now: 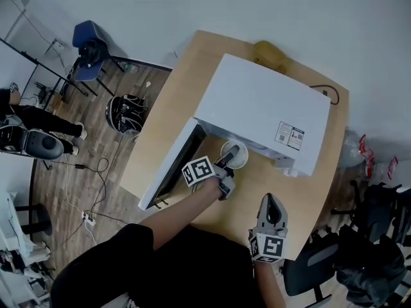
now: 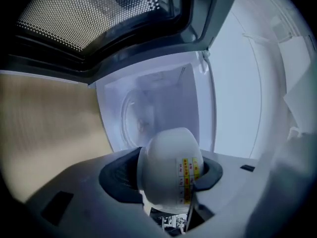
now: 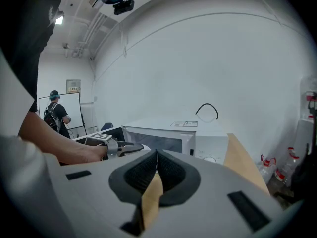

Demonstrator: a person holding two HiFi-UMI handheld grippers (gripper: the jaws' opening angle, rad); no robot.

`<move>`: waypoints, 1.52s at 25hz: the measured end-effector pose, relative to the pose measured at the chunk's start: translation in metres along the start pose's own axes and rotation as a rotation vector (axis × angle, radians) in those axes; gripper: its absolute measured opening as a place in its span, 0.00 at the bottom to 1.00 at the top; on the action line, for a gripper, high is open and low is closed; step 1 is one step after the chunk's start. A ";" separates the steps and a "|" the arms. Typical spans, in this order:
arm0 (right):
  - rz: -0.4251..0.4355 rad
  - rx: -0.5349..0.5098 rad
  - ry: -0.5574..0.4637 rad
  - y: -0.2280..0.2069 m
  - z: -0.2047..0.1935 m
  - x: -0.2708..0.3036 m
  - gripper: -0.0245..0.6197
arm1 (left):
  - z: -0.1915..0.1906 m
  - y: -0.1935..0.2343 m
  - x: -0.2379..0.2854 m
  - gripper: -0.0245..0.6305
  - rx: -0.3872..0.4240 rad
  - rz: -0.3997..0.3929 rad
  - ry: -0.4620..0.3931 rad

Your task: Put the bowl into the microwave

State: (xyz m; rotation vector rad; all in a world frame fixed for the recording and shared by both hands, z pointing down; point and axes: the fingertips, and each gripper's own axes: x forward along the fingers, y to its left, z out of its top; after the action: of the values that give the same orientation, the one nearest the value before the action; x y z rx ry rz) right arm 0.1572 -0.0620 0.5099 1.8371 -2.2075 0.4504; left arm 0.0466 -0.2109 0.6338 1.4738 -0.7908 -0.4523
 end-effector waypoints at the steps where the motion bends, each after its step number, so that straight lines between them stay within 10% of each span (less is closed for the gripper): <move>1: 0.001 0.002 0.003 -0.002 -0.001 0.002 0.13 | 0.001 0.002 0.005 0.38 -0.002 0.001 -0.002; 25: 0.006 0.021 0.008 -0.018 -0.002 0.019 0.13 | 0.039 0.046 0.089 0.38 -0.004 0.127 -0.042; 38: -0.045 0.041 0.017 -0.026 -0.002 0.023 0.13 | 0.063 0.046 0.102 0.38 0.237 0.246 -0.135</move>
State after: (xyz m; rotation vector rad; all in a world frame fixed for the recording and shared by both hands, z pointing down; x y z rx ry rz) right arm 0.1785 -0.0862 0.5225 1.8923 -2.1567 0.5051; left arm 0.0619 -0.3237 0.6930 1.5495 -1.1502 -0.2800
